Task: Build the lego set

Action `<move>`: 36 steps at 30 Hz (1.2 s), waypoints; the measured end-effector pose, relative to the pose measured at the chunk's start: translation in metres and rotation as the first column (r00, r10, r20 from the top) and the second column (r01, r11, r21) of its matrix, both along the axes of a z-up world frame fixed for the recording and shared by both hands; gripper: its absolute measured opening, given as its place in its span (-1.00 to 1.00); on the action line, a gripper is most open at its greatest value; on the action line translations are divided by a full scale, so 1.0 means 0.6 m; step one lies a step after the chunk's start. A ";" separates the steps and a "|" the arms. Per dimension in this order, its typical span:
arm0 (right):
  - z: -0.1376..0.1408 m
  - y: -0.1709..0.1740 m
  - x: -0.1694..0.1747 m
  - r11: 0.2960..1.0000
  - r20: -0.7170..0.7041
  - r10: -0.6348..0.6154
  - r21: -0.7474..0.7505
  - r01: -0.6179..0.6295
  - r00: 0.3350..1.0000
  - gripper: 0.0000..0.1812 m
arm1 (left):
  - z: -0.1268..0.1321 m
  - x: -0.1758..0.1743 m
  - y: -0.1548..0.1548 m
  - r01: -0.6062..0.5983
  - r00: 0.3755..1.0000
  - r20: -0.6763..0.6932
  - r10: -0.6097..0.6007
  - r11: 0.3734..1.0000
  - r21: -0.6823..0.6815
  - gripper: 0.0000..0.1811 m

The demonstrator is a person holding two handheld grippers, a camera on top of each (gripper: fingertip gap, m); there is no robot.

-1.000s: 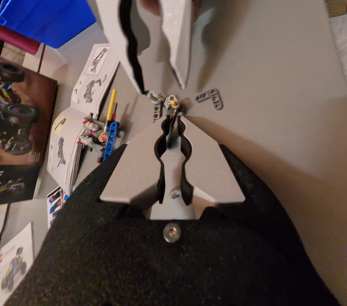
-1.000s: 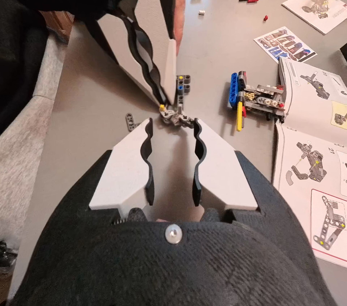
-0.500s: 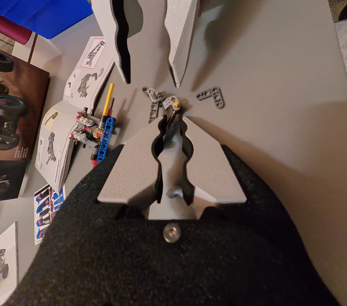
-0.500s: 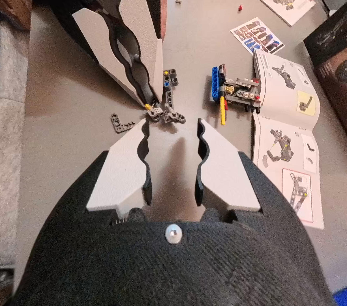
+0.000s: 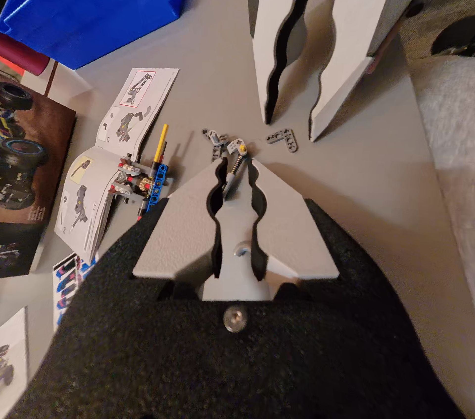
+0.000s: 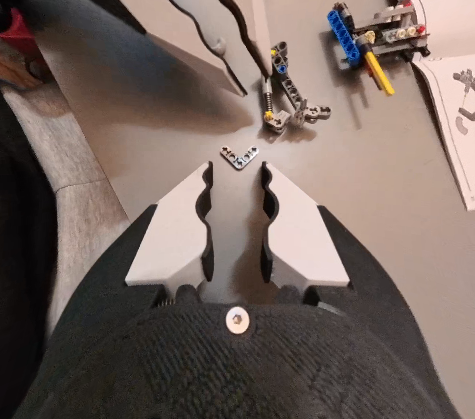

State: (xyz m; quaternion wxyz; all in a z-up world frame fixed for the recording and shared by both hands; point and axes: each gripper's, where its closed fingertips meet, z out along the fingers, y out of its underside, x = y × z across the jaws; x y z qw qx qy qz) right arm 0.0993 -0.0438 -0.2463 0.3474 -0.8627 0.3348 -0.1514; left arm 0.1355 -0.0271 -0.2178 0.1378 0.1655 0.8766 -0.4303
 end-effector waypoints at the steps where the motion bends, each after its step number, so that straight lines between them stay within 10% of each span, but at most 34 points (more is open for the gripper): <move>1: -0.002 0.001 -0.001 1.000 -0.007 0.021 -0.003 -0.021 1.000 -0.63 | 0.002 -0.003 0.003 0.007 1.000 -0.026 -0.007 1.000 -0.001 -0.88; 19: -0.003 0.019 -0.003 0.996 -0.011 -0.055 0.065 0.056 0.998 -0.88 | -0.046 -0.078 0.022 0.108 0.946 -0.322 -0.041 0.975 0.194 -0.91; 32: -0.003 0.018 -0.016 0.998 -0.018 0.039 0.051 -0.038 0.999 -0.77 | -0.052 -0.070 0.013 0.115 0.951 -0.304 -0.063 0.981 0.157 -0.95; 36: 0.014 -0.011 -0.014 0.992 -0.026 0.023 0.124 -0.020 0.999 -0.63 | -0.028 -0.065 0.014 0.222 0.974 -0.061 -0.217 0.971 0.086 -0.95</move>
